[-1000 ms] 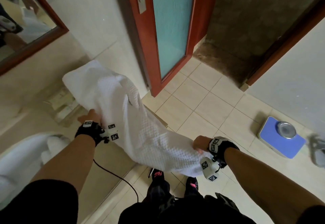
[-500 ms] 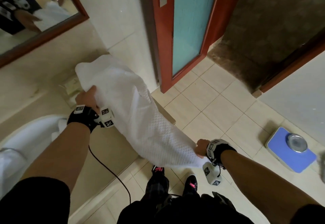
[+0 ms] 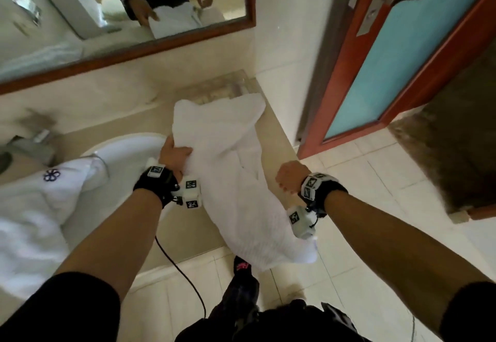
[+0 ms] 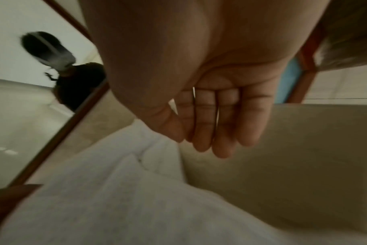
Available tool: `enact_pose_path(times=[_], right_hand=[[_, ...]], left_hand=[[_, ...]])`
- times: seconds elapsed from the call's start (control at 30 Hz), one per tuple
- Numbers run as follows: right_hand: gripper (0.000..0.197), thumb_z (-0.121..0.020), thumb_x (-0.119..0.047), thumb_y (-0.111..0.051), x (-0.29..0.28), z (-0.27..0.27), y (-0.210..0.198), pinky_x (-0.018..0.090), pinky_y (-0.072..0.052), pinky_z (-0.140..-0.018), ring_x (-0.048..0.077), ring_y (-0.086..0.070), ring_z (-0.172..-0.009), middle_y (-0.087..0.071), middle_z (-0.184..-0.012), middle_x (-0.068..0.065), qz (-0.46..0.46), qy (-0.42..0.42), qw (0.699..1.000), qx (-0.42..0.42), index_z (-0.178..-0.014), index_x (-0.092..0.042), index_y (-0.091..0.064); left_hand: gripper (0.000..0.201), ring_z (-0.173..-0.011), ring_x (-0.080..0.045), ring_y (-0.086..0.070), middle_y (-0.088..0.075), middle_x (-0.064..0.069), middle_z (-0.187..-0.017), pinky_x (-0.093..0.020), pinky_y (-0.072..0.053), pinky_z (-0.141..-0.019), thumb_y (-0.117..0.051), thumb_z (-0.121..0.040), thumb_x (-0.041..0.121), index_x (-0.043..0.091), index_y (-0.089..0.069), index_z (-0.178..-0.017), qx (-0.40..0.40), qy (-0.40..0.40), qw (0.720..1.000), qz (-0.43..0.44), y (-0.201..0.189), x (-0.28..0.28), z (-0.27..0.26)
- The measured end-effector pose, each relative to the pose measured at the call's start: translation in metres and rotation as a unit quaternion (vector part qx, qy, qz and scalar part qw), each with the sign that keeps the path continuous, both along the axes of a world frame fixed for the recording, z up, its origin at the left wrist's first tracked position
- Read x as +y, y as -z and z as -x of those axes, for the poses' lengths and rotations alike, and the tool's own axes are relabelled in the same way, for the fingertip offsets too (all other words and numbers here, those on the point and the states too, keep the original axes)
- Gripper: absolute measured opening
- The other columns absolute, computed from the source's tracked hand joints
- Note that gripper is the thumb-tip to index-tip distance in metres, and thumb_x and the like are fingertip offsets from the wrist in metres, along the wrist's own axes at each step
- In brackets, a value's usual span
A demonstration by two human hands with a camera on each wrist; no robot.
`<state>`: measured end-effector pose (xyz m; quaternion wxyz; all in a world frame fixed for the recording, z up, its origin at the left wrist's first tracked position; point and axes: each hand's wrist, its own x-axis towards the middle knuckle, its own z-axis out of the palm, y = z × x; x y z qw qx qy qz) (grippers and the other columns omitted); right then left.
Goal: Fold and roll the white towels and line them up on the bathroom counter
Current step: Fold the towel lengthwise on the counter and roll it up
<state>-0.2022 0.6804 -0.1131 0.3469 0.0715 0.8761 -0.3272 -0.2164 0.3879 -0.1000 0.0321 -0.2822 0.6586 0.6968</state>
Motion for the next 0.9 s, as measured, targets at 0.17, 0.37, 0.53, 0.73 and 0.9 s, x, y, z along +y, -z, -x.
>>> enact_pose_path(times=[0.17, 0.37, 0.53, 0.73, 0.9], right_hand=[[0.009, -0.09, -0.016, -0.061, -0.062, 0.054, -0.017, 0.031, -0.051, -0.063, 0.024, -0.061, -0.073, -0.067, -0.086, 0.011, 0.111, 0.076, 0.99, 0.038, -0.087, -0.007, -0.063], [0.052, -0.081, -0.047, -0.071, -0.11, 0.111, 0.003, 0.046, -0.053, -0.094, 0.028, -0.062, -0.106, -0.062, -0.122, 0.009, 0.112, 0.112, 0.986, 0.055, -0.118, -0.013, -0.059], [0.084, -0.078, -0.051, -0.074, -0.14, 0.131, 0.017, 0.036, -0.046, -0.096, 0.027, -0.052, -0.119, -0.045, -0.143, 0.01, 0.133, 0.174, 0.976, 0.002, -0.144, -0.016, -0.036], [0.081, -0.073, -0.043, -0.08, -0.153, 0.144, 0.033, 0.035, -0.049, -0.094, 0.03, -0.058, -0.117, -0.056, -0.134, 0.009, 0.096, 0.21, 0.973, -0.009, -0.138, -0.007, -0.047], [0.014, -0.083, -0.016, -0.072, -0.162, 0.157, 0.009, 0.047, -0.054, -0.092, 0.035, -0.066, -0.104, -0.07, -0.112, 0.014, 0.234, 0.24, 0.942, 0.02, -0.096, -0.011, -0.068]], left_hand=[[0.058, -0.1, -0.039, -0.063, -0.062, -0.015, -0.123, -0.043, -0.056, -0.07, -0.055, -0.086, -0.012, 0.012, -0.046, -0.138, -0.024, -0.004, 0.997, -0.076, 0.006, -0.011, 0.011], [0.049, -0.098, -0.037, -0.065, -0.066, -0.015, -0.118, -0.048, -0.055, -0.079, -0.053, -0.088, 0.003, 0.017, -0.051, -0.134, -0.057, 0.027, 0.982, -0.179, 0.01, -0.032, 0.042], [0.034, -0.095, -0.029, -0.071, -0.069, -0.011, -0.116, -0.04, -0.059, -0.068, -0.045, -0.097, 0.008, 0.017, -0.055, -0.128, -0.034, 0.035, 0.974, -0.223, 0.013, -0.058, 0.071], [0.031, -0.081, -0.023, -0.069, -0.067, -0.013, -0.113, -0.029, -0.057, -0.051, -0.068, -0.089, 0.006, 0.001, -0.059, -0.118, -0.102, 0.051, 0.989, -0.095, 0.021, -0.069, 0.092], [0.026, -0.086, -0.028, -0.073, -0.071, -0.017, -0.111, -0.037, -0.06, -0.064, -0.061, -0.088, 0.0, 0.002, -0.064, -0.114, -0.069, 0.069, 0.983, -0.153, 0.01, -0.082, 0.111]])
